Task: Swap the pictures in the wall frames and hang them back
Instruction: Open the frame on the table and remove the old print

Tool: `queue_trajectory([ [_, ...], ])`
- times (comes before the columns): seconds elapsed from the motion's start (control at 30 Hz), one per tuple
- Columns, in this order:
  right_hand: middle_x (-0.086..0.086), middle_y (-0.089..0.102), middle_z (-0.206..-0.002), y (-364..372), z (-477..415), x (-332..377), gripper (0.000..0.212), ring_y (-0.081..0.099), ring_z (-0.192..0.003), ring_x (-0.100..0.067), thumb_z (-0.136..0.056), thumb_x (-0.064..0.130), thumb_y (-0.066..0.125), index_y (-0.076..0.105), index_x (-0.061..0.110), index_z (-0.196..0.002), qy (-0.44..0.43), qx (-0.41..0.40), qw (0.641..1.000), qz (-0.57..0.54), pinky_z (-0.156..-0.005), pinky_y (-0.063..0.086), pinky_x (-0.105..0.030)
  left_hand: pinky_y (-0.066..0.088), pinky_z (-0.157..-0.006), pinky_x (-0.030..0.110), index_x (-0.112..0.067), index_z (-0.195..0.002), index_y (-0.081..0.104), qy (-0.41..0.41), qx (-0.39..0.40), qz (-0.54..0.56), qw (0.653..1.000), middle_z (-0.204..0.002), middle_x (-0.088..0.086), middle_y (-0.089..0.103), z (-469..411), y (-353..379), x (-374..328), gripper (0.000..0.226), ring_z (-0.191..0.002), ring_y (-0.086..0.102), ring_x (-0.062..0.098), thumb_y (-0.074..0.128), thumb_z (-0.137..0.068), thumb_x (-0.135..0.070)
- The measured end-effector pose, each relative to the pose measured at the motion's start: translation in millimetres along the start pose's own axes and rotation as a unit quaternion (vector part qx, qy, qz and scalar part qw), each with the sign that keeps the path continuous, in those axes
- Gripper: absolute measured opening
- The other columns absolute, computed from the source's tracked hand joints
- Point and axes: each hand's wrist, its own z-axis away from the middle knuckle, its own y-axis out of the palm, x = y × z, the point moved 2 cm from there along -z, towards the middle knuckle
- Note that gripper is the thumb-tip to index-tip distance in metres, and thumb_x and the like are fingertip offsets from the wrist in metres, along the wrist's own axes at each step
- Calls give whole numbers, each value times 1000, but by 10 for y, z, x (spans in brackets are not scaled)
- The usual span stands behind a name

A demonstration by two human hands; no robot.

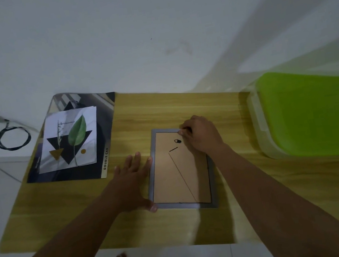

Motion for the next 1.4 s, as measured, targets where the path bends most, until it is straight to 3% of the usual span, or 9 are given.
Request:
queue_trajectory([
  [0.2,-8,52,-130,12,799,367,60,47,-125,-28,-90,62,52,52,14,-126,103,-8,993,56,-106,38,-49,-7,-115,54,-34,-149,-20,-2,5,-10,1000,-155,3,-32,30,-51,-45,136,-142,-28,29,75,-58,-70],
  [0.3,-13,41,-143,235,1111,435,57,35,-139,-30,-94,54,50,47,10,-129,115,37,991,47,-113,29,-53,-6,-115,56,-35,-150,-19,-6,8,-6,1000,-156,4,-30,36,-52,-43,136,-143,-27,30,75,-57,-70],
  [0.47,-17,49,-127,194,1101,511,42,44,-126,-32,-97,37,50,49,2,-120,117,9,993,-20,-109,34,-50,-5,-115,57,-35,-151,-16,-13,-1,-3,1000,-158,4,-27,49,-47,-63,137,-144,-25,30,76,-56,-70],
  [0.63,-9,50,-117,98,1142,563,38,52,-105,-28,-91,36,58,45,9,-115,134,-23,987,-89,-85,49,-43,-4,-114,58,-36,-150,-17,-13,-2,-8,1000,-158,5,-26,22,-28,-44,138,-144,-24,30,75,-53,-72],
  [0.73,-5,51,-111,-21,1115,571,39,54,-96,-25,-90,36,62,46,12,-116,152,-48,980,-122,-74,47,-34,-3,-114,59,-37,-150,-16,-11,-3,-5,1000,-158,5,-25,10,4,-11,140,-145,-23,30,74,-51,-75],
  [0.9,0,49,-99,-445,825,377,45,54,-93,-23,-88,40,66,49,12,-119,196,-67,971,-118,-73,44,-32,2,-115,62,-36,-150,-20,-10,-7,-10,1000,-160,7,-21,0,-7,-2,144,-146,-19,33,74,-49,-77],
  [1.07,-10,61,-116,-673,535,12,50,60,-104,-30,-86,44,67,50,11,-120,238,-31,970,-27,-71,42,-32,8,-115,61,-33,-150,-18,4,5,-39,999,-160,9,-21,10,-68,-27,138,-147,-16,34,71,-55,-76],
  [1.27,-11,62,-114,-599,373,-345,43,62,-103,-31,-91,41,62,49,10,-118,251,-13,967,44,-69,43,-33,8,-118,56,-27,-151,-18,15,-7,-6,1000,-159,3,-23,17,-88,21,138,-147,-18,28,77,-58,-68],
  [1.4,-11,60,-116,-453,376,-453,25,56,-111,-31,-97,23,51,50,10,-118,220,-14,972,85,-88,48,-43,8,-119,54,-22,-150,-21,22,-4,6,1000,-155,-2,-27,17,-112,25,140,-146,-19,25,77,-59,-67],
])
